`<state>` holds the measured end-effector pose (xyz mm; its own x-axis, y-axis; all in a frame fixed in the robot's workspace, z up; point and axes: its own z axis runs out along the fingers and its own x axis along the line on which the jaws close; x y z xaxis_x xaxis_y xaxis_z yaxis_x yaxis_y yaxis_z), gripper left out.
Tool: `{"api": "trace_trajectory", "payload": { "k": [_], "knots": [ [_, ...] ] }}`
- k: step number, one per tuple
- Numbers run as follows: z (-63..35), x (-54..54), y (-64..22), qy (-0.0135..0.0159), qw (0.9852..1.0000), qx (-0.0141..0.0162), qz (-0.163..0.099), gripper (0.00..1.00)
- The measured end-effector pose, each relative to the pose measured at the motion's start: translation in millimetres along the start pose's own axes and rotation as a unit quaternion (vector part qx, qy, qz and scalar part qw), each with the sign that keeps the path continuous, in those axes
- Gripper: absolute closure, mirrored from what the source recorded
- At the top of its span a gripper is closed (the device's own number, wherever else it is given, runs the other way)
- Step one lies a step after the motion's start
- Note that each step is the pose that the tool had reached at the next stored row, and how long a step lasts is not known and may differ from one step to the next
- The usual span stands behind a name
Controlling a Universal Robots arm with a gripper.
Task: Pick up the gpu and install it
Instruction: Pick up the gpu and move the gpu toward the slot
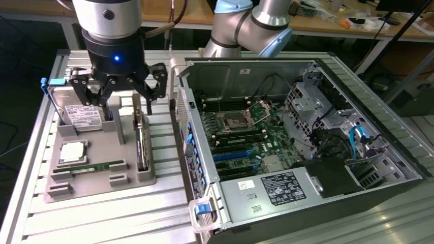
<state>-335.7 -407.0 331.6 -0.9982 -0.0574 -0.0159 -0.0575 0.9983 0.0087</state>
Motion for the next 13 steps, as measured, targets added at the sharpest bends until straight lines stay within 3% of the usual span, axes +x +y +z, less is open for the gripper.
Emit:
{"api": "trace_trajectory", "payload": {
  "k": [13],
  "knots": [
    [23.7, 0.6, -15.1, 0.0, 1.0, 0.0, 0.0, 0.22]
  ]
}}
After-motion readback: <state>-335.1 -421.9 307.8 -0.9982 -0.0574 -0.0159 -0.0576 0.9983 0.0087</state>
